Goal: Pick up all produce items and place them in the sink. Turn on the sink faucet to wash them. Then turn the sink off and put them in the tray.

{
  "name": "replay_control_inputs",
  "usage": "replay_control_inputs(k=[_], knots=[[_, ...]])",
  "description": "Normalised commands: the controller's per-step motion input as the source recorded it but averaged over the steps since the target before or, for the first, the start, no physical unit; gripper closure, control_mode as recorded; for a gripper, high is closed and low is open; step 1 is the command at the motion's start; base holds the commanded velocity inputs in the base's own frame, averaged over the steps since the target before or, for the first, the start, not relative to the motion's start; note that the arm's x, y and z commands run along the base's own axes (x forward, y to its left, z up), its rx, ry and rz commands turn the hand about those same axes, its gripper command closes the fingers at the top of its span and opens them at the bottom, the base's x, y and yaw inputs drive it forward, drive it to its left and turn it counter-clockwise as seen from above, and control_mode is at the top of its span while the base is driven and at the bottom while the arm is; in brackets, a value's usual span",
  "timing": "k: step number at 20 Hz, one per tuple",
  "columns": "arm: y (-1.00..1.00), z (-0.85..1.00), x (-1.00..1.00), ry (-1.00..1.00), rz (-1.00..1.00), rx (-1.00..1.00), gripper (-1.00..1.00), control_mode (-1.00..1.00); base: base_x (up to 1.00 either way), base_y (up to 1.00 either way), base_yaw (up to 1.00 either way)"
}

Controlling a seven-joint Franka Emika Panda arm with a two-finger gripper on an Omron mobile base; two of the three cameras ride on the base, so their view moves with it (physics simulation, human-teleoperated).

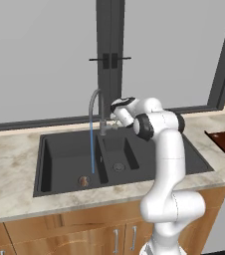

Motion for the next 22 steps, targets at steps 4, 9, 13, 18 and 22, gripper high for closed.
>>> replay_control_inputs(k=[4, 9, 13, 18, 22], knots=[[-0.17, -0.35, -0.06, -0.02, 0.00, 0.00, 1.00, -1.00, 0.00, 0.00, 0.00], [0.04, -0.01, -0.04, -0.19, 0.02, 0.00, 1.00, -1.00, 0.00, 0.00, 0.00], [0.00, -0.02, 0.01, 0.00, 0.00, 0.00, 1.00, -1.00, 0.00, 0.00, 0.00], [0.00, -0.11, 0.07, 0.00, 0.12, 0.00, 1.00, -1.00, 0.00, 0.00, 0.00], [0.00, -0.18, 0.04, 0.00, 0.17, 0.00, 1.00, -1.00, 0.00, 0.00, 0.00]])
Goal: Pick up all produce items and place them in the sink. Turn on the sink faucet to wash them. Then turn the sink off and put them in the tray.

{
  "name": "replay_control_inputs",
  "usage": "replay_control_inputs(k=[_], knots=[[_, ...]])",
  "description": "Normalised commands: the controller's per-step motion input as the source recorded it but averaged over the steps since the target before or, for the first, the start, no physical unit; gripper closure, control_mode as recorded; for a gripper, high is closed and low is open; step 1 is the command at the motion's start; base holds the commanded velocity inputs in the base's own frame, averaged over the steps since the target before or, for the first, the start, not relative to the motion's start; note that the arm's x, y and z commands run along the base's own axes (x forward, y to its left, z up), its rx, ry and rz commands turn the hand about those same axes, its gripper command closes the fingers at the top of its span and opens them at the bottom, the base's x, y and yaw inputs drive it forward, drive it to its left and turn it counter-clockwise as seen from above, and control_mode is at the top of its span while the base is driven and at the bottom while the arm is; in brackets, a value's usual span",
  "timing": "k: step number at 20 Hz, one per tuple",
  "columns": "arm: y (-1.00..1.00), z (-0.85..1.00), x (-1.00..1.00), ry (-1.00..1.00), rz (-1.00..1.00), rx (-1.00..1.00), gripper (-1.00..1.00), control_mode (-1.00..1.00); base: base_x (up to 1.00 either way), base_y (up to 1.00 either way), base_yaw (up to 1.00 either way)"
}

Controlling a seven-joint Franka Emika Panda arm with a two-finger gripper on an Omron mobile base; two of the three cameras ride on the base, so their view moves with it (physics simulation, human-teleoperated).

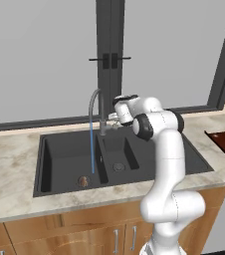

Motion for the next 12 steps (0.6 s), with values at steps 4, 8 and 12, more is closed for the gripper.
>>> replay_control_inputs(k=[4, 8, 12], knots=[[0.21, -0.10, 0.00, -0.04, 0.23, 0.00, 1.00, -1.00, 0.00, 0.00, 0.00], [0.41, -0.01, 0.00, -0.08, 0.22, 0.00, 1.00, -1.00, 0.00, 0.00, 0.00], [0.53, 0.00, 0.00, -0.06, 0.18, -0.01, 1.00, -1.00, 0.00, 0.00, 0.00]])
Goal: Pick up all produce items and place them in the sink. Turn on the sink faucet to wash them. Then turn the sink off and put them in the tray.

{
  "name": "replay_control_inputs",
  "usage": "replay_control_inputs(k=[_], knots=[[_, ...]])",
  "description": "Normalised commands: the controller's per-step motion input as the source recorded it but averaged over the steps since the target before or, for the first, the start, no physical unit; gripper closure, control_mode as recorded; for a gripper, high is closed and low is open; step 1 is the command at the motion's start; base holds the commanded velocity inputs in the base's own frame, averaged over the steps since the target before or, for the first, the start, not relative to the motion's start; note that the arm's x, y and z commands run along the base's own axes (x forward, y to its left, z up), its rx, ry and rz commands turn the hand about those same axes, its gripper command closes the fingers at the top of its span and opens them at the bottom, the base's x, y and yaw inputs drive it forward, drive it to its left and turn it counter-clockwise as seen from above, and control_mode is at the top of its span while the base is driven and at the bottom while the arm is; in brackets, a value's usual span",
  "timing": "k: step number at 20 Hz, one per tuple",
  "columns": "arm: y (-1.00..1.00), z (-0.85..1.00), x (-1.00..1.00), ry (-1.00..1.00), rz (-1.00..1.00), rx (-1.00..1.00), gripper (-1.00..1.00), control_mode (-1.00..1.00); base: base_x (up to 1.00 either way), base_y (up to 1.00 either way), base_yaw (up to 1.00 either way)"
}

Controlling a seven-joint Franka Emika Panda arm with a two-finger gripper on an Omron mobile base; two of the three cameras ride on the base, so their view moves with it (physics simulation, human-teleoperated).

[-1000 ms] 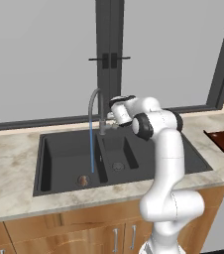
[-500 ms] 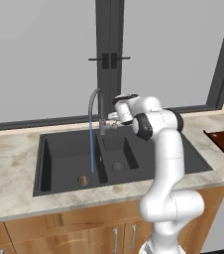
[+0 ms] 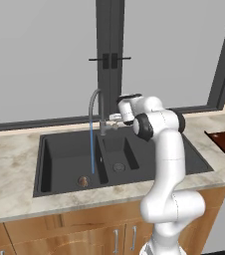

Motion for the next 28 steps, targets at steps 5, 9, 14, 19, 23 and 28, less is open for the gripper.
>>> replay_control_inputs(k=[5, 9, 14, 19, 23, 28], knots=[[0.65, 0.04, 0.00, -0.04, 0.15, -0.04, 1.00, -1.00, 0.00, 0.00, 0.00], [0.61, 0.15, 0.00, -0.01, 0.11, -0.06, 1.00, -1.00, 0.00, 0.00, 0.00], [0.62, 0.22, 0.00, -0.01, 0.11, -0.09, 1.00, -1.00, 0.00, 0.00, 0.00], [0.67, 0.20, 0.00, -0.02, 0.11, -0.08, 1.00, -1.00, 0.00, 0.00, 0.00], [0.77, 0.27, 0.01, -0.08, 0.11, -0.06, 1.00, -1.00, 0.00, 0.00, 0.00], [0.81, 0.32, 0.06, -0.09, 0.11, -0.07, 1.00, -1.00, 0.00, 0.00, 0.00]])
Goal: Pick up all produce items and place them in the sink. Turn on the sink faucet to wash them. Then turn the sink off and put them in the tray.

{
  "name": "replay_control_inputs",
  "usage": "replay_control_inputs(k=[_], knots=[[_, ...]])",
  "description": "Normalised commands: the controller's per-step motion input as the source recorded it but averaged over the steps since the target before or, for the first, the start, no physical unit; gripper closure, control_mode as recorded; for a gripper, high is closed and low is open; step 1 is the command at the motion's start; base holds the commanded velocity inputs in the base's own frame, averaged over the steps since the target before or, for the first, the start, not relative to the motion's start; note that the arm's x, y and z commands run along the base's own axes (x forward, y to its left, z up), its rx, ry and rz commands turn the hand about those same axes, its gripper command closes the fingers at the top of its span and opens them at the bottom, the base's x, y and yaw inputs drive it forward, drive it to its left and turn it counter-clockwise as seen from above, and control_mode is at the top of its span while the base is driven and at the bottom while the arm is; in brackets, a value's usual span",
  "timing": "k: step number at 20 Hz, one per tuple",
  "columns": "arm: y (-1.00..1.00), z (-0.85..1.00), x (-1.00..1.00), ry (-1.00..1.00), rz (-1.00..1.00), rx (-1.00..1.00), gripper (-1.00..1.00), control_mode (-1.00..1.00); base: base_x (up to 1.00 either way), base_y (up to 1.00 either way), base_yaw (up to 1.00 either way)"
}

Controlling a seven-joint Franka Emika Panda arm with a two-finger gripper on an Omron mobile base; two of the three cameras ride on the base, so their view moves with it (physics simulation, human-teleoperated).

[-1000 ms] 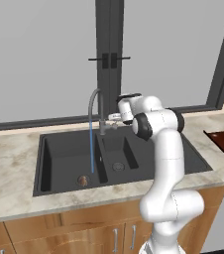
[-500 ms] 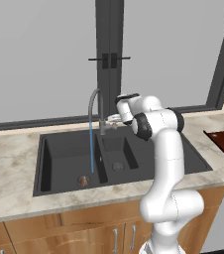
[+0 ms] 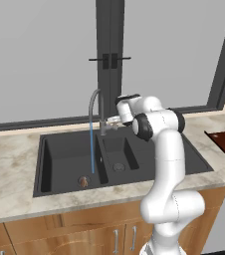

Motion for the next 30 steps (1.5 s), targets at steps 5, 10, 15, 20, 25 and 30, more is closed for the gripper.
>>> replay_control_inputs(k=[5, 10, 15, 20, 25, 30], knots=[[0.76, 0.48, 0.03, -0.01, 0.11, -0.18, 1.00, -1.00, 0.00, 0.00, 0.00], [0.70, 0.39, 0.00, 0.00, 0.10, -0.22, 1.00, -1.00, 0.00, 0.00, 0.00], [0.74, 0.39, 0.00, -0.01, 0.10, -0.21, 1.00, -1.00, 0.00, 0.00, 0.00], [0.43, 0.14, 0.00, -0.06, 0.13, -0.15, 1.00, -1.00, 0.00, 0.00, 0.00], [0.02, 0.13, 0.00, -0.08, 0.14, -0.05, -1.00, -1.00, 0.00, 0.00, 0.00], [0.00, 0.44, 0.00, -0.07, 0.13, -0.08, -1.00, -1.00, 0.00, 0.00, 0.00]])
